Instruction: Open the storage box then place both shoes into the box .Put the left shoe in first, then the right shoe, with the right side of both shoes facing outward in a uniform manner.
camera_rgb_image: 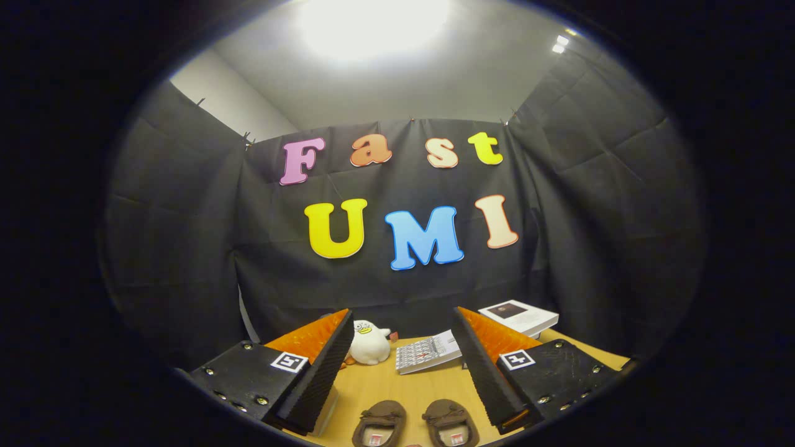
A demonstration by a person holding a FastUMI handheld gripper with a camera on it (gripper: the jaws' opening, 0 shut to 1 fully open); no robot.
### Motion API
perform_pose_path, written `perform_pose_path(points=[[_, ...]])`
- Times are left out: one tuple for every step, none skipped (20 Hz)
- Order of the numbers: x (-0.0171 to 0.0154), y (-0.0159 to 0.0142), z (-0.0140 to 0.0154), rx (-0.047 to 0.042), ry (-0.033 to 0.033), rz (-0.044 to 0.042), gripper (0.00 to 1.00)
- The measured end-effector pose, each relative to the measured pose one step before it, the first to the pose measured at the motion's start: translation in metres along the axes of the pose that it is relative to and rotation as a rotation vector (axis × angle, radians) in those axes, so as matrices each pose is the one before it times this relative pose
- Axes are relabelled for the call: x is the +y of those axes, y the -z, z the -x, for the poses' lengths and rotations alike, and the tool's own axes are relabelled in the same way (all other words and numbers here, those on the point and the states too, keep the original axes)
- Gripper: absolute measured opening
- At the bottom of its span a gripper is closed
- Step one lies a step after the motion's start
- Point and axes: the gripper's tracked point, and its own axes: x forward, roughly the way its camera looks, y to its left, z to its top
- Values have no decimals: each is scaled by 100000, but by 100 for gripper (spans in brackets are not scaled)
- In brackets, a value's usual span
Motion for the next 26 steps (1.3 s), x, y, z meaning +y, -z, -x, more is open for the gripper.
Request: perform_pose_path(points=[[7, 700, 58, 1934, -822, -4495, 96], [172, 732, -58, 2042, -917, -4762, 96], [204, 910, 43, 2534, -1321, -4950, 96], [390, 856, -83, 2787, -2255, -5246, 96], [356, 852, -209, 2670, -2201, -5042, 97], [239, 715, -292, 2104, -1898, -4798, 97], [-21, 676, -133, 1909, -718, -4531, 97], [-77, 743, -241, 2045, -757, -4590, 97], [-4, 1101, -272, 2396, -641, -4601, 97], [-31, 984, -383, 3000, -493, -4623, 97], [33, 1199, -253, 3247, -716, -4558, 97], [104, 951, -321, 3100, -1560, -5351, 97], [132, 951, -204, 2887, -1519, -5910, 97], [-188, 965, -382, 2868, -684, -5337, 97], [-399, 979, -439, 2343, 171, -4292, 97], [-362, 669, -423, 1882, 212, -3170, 98], [-145, 819, -119, 2079, -135, -2629, 97], [19, 661, -248, 1878, -1030, -2326, 97], [94, 765, -211, 1901, -1169, -2230, 97], [-1, 626, -268, 2093, -1427, -2369, 97], [-99, 643, -278, 1821, -704, -2751, 97], [-155, 520, -323, 1920, -623, -2951, 97], [-204, 605, -391, 1380, -279, -2848, 97], [-222, 517, -355, 1591, -401, -2597, 97], [-36, 506, -222, 1704, -844, -2661, 98], [-257, 329, -458, 1578, -381, -2658, 97]])
